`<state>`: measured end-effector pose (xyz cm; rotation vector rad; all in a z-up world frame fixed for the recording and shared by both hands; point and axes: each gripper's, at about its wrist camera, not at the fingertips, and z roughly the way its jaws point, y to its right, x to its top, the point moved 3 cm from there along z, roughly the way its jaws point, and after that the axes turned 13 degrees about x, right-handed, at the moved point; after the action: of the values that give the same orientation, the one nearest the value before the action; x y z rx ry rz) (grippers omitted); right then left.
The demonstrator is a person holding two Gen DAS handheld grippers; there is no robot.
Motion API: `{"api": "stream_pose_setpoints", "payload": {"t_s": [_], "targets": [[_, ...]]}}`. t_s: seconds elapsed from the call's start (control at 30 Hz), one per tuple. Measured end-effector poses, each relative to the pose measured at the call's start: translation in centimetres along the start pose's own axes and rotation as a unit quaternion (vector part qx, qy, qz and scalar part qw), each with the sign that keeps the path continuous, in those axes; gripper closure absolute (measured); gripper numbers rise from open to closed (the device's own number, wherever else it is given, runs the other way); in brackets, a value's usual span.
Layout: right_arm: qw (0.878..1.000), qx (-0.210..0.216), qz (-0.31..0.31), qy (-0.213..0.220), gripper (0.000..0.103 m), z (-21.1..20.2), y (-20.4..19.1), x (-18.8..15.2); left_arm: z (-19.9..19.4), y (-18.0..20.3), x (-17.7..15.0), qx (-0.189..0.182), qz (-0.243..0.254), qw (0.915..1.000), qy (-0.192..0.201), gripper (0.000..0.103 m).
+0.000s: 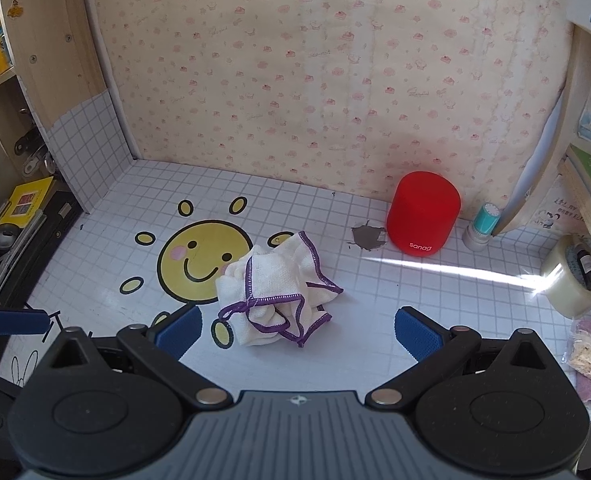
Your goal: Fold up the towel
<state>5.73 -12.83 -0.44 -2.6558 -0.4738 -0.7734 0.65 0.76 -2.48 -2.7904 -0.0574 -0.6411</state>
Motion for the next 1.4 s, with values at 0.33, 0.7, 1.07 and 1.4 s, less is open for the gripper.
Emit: {"api": "stream_pose_setpoints", "payload": {"t_s": [0.33, 0.7, 1.07, 1.4], "targets": [[1.000, 0.002, 0.006, 0.000, 0.000, 0.0, 0.3, 0.1, 0.1, -0.3, 0.0, -0.002, -0.002, 1.0000, 0.001, 0.000], [1.000, -0.001, 0.013, 0.003, 0.000, -0.1, -0.7, 0.0, 0.0, -0.5, 0.1, -0.001, 0.002, 1.0000, 0.006, 0.000], [1.000, -0.005, 0.027, 0.003, 0.000, -0.2, -0.1, 0.0, 0.2, -0.7, 0.3, -0.003, 0.002, 1.0000, 0.002, 0.000], [0.999, -0.008, 0.034, 0.004, 0.000, -0.2, 0.7, 0.2, 0.4, -0.9, 0.4, -0.007, 0.006, 1.0000, 0.001, 0.000]]}}
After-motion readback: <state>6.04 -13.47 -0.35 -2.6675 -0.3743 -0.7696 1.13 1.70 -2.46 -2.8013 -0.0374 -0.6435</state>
